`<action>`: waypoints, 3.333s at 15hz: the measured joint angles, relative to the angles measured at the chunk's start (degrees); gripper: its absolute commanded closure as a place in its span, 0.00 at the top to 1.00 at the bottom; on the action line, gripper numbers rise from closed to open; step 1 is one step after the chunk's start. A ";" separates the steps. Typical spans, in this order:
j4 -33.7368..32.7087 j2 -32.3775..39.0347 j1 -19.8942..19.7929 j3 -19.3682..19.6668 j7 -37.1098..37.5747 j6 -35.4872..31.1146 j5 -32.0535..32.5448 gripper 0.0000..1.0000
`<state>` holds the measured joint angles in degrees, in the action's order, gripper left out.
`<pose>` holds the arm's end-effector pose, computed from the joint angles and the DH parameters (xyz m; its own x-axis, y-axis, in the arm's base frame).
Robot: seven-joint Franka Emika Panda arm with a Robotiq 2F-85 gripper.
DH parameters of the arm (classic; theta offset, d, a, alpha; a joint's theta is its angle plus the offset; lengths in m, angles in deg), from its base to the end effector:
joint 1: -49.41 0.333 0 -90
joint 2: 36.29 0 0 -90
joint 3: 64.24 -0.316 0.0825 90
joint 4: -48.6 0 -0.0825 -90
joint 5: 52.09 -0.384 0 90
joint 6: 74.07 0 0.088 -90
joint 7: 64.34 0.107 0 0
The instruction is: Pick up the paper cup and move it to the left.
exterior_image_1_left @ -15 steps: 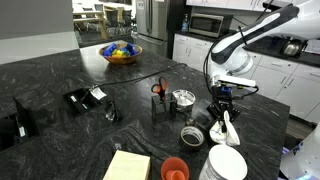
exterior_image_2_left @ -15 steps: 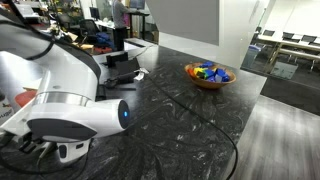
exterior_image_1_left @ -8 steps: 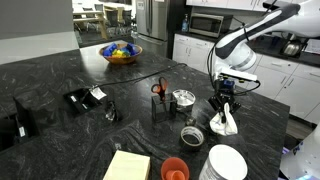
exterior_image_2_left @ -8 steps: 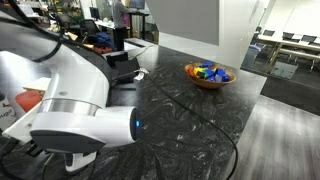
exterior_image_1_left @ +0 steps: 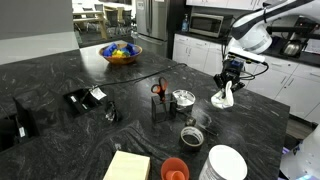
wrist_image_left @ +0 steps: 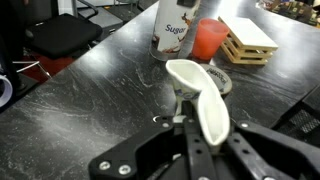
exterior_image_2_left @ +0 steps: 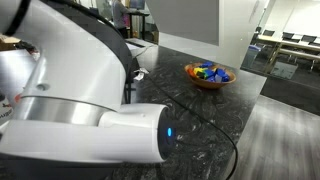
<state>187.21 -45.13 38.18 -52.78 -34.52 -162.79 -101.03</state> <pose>0.4014 -0.0789 0.3672 0.2746 -0.4235 -0.8632 -0.9552 -0.2232 -0.1943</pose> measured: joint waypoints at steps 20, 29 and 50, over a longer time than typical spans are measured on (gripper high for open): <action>9.43 0.38 -1.23 0.30 -0.22 -27.27 -22.26 0.01; 11.97 0.37 -1.72 1.19 -1.62 -27.27 -24.46 0.11; 17.08 -1.53 -2.86 1.18 -2.75 -33.34 -22.57 1.00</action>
<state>204.29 -46.66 35.32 -51.60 -37.27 -196.13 -123.60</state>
